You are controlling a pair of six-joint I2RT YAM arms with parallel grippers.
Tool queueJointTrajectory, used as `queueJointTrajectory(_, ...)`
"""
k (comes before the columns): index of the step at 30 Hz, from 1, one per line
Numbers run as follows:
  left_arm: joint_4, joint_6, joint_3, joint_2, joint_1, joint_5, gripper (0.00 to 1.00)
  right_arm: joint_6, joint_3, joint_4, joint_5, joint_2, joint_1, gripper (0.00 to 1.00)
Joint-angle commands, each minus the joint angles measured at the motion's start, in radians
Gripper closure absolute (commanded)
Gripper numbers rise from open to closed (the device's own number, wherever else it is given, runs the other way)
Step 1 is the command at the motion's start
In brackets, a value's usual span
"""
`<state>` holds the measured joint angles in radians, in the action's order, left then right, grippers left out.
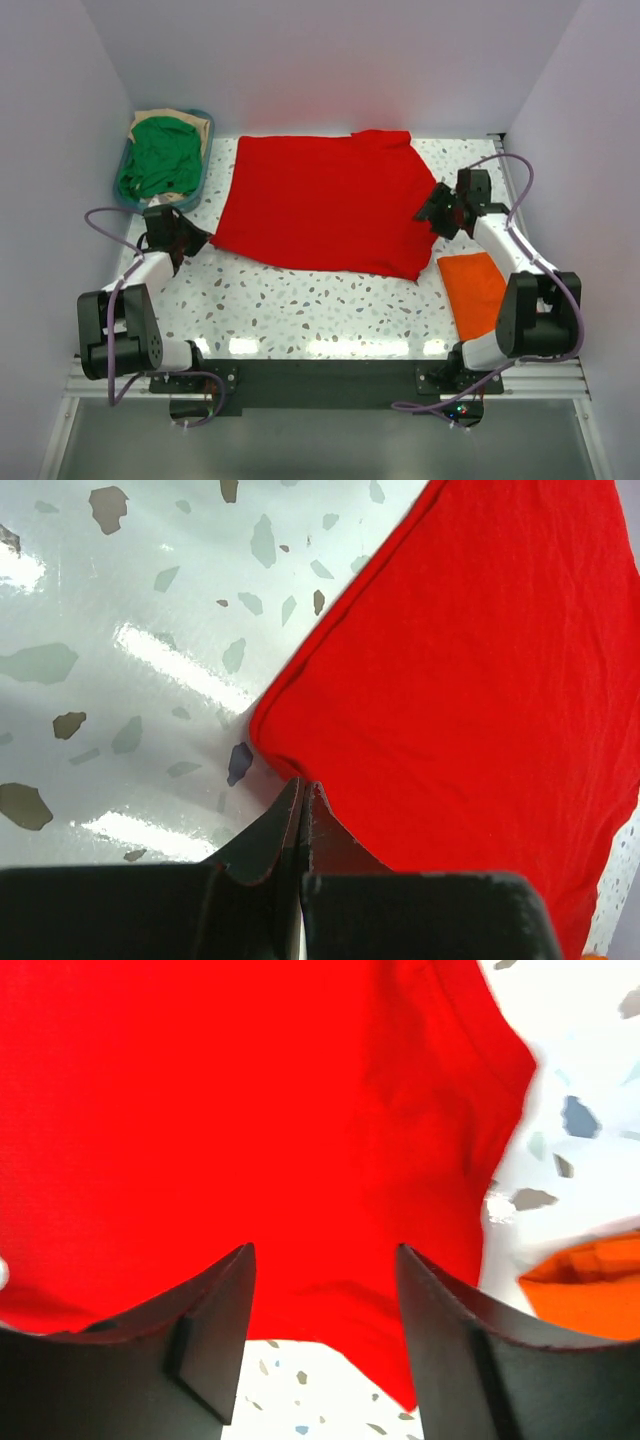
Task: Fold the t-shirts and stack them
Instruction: Flatten the tshirt out
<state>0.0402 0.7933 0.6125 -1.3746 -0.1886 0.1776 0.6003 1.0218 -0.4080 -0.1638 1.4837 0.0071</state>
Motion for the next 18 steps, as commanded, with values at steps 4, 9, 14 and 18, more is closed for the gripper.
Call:
queueJointTrajectory(4, -0.019, -0.017, -0.017, 0.072, 0.018, -0.009, 0.98, -0.043, -0.101, -0.046, 0.063, -0.201, 0.004, 0.36)
queueJointTrajectory(9, -0.039, -0.02, -0.019, 0.077, 0.02, 0.0, 0.98, -0.011, -0.282, -0.031, 0.092, -0.364, 0.062, 0.37)
queueJointTrajectory(14, -0.039, -0.028, -0.023, 0.077, 0.021, 0.003, 0.99, 0.03, -0.407, 0.009, 0.214, -0.456, 0.192, 0.39)
queueJointTrajectory(18, -0.039, -0.028, -0.019, 0.074, 0.02, 0.017, 0.99, 0.036, -0.45, 0.037, 0.234, -0.428, 0.229, 0.39)
